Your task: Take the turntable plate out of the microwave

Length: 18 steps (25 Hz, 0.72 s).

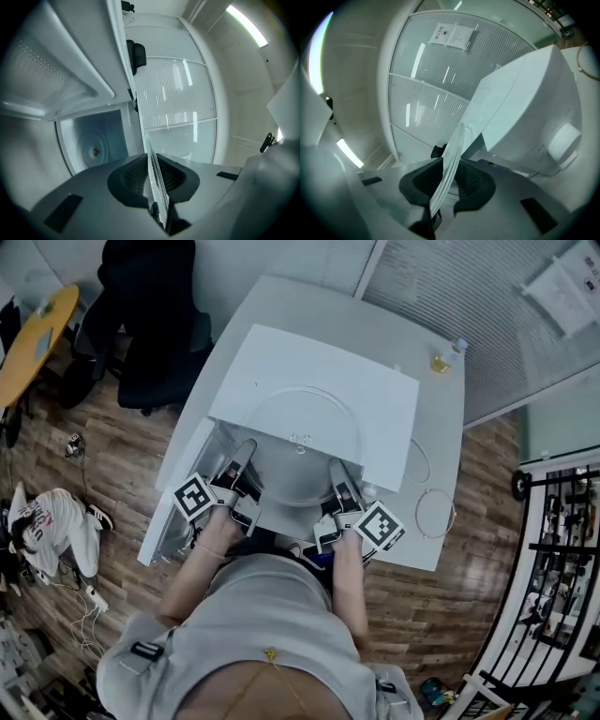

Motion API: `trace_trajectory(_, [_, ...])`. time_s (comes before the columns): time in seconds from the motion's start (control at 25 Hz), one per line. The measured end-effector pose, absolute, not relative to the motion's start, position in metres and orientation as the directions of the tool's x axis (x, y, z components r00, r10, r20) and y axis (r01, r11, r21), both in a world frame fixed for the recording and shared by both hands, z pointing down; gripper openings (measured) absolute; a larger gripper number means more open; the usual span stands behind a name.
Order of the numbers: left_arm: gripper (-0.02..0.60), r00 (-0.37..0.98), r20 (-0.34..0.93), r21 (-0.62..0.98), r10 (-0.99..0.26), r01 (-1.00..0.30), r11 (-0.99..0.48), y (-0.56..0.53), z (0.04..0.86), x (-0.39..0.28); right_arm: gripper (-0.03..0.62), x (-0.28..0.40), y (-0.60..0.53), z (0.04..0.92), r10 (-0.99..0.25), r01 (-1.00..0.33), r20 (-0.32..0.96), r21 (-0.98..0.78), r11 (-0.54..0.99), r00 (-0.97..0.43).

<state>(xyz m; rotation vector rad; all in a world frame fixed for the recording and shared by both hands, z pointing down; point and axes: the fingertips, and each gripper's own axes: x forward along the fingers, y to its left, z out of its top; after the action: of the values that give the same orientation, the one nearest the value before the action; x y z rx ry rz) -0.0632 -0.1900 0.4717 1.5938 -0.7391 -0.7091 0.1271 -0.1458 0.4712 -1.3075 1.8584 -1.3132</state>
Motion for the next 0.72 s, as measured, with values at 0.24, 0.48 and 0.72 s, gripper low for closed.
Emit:
trace_trajectory(0.24, [0.051,0.618,-0.047,0.991,-0.785,-0.068,-0.113,-0.198,0.476,-0.061,0.077,0.126,-0.149,0.472,-0.910,-0.407,0.094,-0.909,0.087,-0.404])
trace_trajectory(0.48, [0.052,0.622,-0.083,0.982,-0.778,-0.082,-0.170,-0.200,0.469,-0.061,0.094,0.121,-0.149,0.464,-0.901,-0.446,0.068,-0.883,0.146,-0.429])
trace_trajectory(0.72, [0.215,0.664,-0.093,0.948,-0.742,-0.169,-0.269,-0.201,0.453,-0.052,0.189,0.114,-0.148,0.455,-0.891,-0.456,0.027,-0.866,0.205,-0.453])
